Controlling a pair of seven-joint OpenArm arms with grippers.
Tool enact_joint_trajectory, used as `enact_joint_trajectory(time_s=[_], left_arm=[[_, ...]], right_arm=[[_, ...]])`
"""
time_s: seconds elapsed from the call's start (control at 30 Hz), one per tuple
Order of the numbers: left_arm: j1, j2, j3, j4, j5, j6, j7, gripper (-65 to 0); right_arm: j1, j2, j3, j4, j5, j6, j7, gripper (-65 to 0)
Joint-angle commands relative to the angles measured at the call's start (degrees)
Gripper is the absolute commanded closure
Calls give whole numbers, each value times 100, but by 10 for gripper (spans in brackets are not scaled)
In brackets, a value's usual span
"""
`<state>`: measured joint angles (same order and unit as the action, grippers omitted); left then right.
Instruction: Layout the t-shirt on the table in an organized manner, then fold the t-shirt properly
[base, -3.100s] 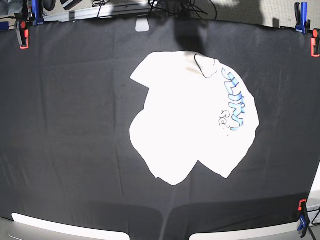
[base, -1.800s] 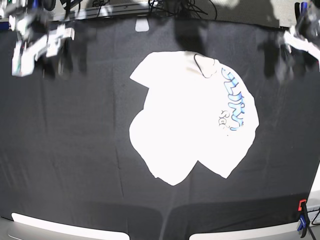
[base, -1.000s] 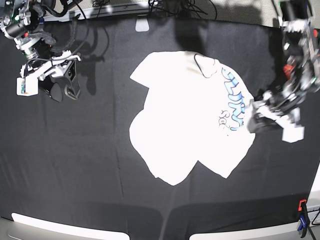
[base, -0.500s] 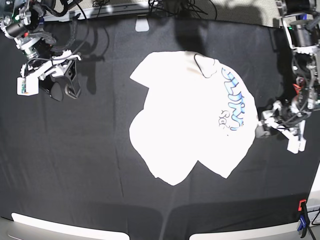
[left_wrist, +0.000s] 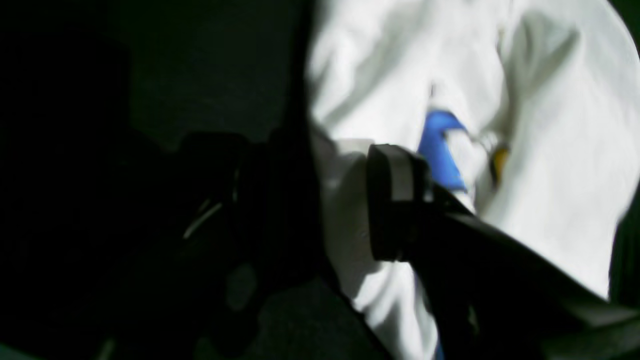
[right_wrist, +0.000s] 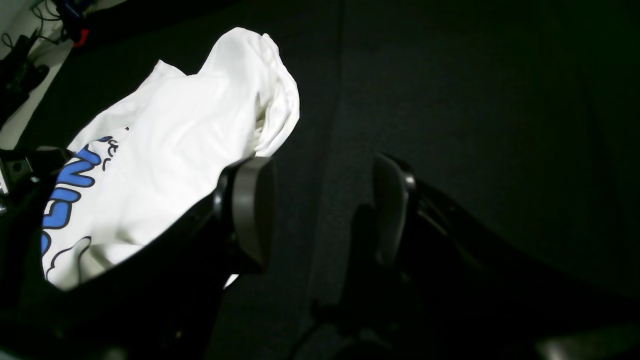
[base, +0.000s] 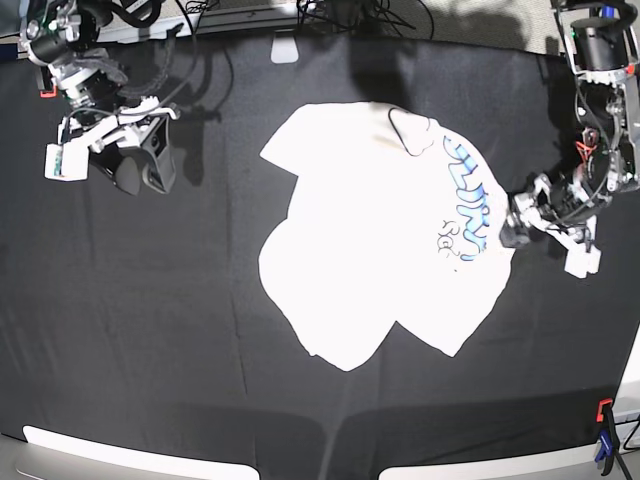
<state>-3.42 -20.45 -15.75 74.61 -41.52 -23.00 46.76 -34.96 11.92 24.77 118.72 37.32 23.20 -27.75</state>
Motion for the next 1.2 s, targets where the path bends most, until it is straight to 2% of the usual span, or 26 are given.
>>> enact_joint_trajectory(time_s=[0.0,0.23,0.33,0.47,0.53,0.63,0.67,0.73,0.8,0.97,1.07,1.17], left_arm=[[-101,-52,-26,96,-50,-63,-122,-283],[-103,264,-26,96,-55,-175,-120,-283],[-105,317,-26,96,-55,-326,-122,-283],[-107,328,-26,96,-55,-323,-127,-278],[-138,326,-26,96,-50,-328,-155,-224],[-192,302,-28,98,-48,-343,-557,-24],[-219,275,-28,98,-46,-343,-815,0],[-278,155,-28,101,-48,-339,-1318,0],[-417,-28,-28,105,-55,-339,-1519,0],[-1110,-603,-28,157,-59,-332,-994,0],[-1471,-848,-26,160,-240,-334,-358,0],[-1578,-949,-26,160,-428,-334,114,0]], right_arm=[[2,26,33,90,61,66,153,-307],[2,28,33,90,61,66,153,-307],[2,26,33,90,61,66,155,-307],[4,28,33,90,61,66,155,-307],[4,28,33,90,61,66,155,-307],[4,28,33,90,61,66,155,-307],[2,28,33,90,61,66,155,-307],[2,28,33,90,61,68,155,-307],[2,26,33,90,61,68,155,-307],[4,26,33,90,66,105,144,-307],[66,26,-74,90,66,566,-4,-307],[251,26,-518,85,74,660,-260,-307]])
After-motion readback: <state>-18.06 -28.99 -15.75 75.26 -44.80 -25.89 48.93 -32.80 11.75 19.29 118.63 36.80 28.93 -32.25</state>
